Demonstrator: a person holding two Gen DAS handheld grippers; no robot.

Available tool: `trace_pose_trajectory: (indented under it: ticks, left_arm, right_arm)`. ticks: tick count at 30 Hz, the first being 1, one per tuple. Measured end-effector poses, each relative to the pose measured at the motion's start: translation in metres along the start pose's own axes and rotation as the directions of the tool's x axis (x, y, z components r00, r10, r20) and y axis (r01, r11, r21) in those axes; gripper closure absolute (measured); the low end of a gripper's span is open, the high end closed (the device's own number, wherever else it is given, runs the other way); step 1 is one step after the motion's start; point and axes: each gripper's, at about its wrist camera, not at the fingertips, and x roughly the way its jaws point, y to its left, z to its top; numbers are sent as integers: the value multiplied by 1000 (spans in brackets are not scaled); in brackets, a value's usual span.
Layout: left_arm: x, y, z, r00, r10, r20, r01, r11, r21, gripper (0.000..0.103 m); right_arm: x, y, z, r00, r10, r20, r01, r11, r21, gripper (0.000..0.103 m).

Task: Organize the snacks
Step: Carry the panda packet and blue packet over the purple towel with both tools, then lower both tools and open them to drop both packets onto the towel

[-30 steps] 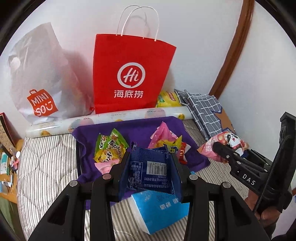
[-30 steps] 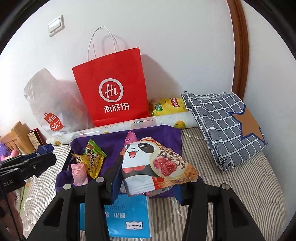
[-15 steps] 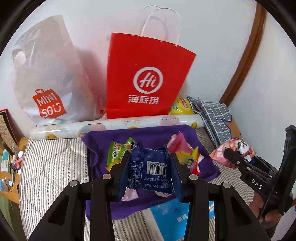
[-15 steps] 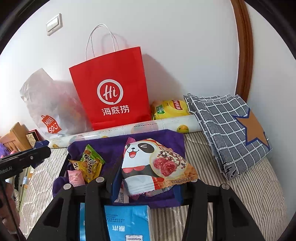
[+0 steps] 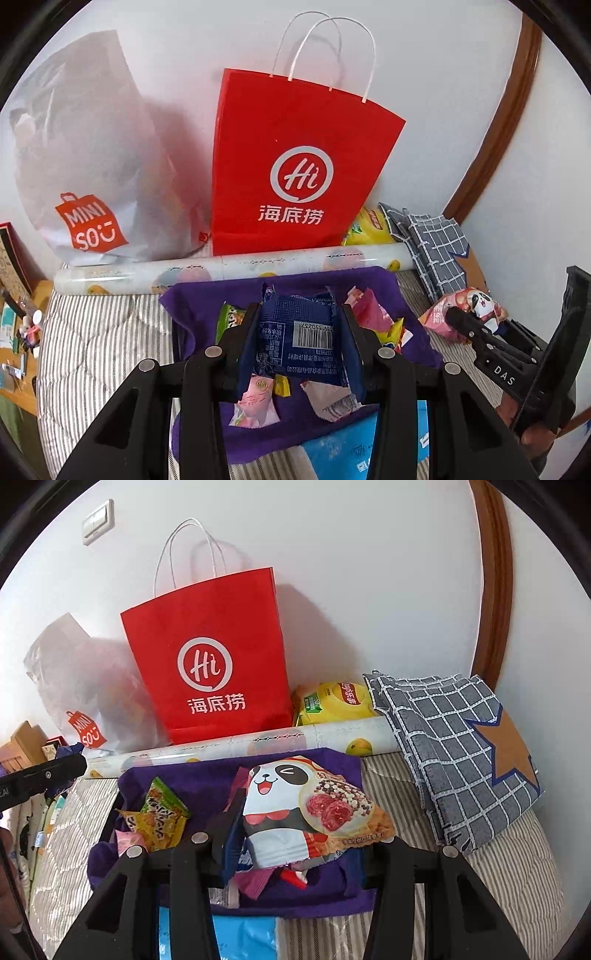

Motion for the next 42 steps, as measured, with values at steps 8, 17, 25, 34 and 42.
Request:
trace_pose_trajectory:
  ticks: [8, 17, 25, 34, 42]
  left_arm:
    - [15, -5, 5, 1000, 2, -9, -2, 1000, 19, 62]
    - [54, -6, -6, 995, 25, -100, -22, 999, 34, 62]
    - [85, -8, -20, 982, 31, -187, -22, 999, 48, 62]
    - [98, -5, -26, 970, 37, -241, -30, 999, 35, 61]
    - [107, -7, -29, 960, 39, -278, -31, 999, 34, 60]
  right_arm:
    - [19, 5, 18, 999, -37, 15, 37, 999, -39, 59]
    - [63, 12, 12, 993, -119, 18, 120, 988, -94, 59]
    - [84, 18, -8, 994, -108, -33, 102, 985, -140, 59]
    - [85, 11, -12, 996, -18, -84, 11, 996, -86, 57]
    - [79, 15, -15, 998, 26, -59, -32, 994, -107, 57]
